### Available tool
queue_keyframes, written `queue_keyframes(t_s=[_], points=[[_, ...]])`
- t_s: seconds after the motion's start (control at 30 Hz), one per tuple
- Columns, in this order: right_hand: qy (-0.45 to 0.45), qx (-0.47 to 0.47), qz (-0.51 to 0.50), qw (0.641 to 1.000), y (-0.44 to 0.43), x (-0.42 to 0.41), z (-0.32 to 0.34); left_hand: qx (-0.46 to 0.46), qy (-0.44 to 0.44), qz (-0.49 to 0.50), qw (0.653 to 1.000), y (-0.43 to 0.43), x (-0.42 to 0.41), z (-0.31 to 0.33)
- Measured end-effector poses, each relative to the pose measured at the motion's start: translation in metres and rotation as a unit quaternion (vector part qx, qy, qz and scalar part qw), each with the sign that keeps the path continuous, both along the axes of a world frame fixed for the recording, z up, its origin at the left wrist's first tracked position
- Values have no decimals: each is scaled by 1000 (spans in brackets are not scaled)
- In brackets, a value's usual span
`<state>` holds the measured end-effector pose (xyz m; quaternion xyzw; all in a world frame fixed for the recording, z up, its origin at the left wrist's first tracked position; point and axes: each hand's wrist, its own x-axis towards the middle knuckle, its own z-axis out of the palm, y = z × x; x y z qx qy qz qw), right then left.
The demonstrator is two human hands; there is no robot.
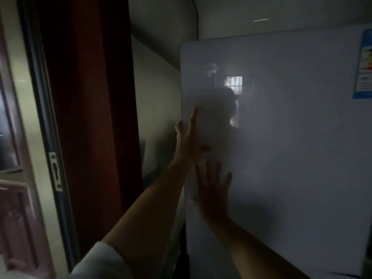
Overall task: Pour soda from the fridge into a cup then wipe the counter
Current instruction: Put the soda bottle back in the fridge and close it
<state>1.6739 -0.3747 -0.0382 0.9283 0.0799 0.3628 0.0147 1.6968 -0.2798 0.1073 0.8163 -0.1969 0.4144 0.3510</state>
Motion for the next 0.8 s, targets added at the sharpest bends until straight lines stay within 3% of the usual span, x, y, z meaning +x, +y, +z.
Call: queue_keyframes(t_s=[0.37, 0.8], points=[[-8, -53, -5, 999, -20, 33, -1, -4, 4, -34, 999, 7, 61, -5], [-3, -58, -34, 998, -17, 20, 13, -30, 70, -44, 996, 0, 30, 3]])
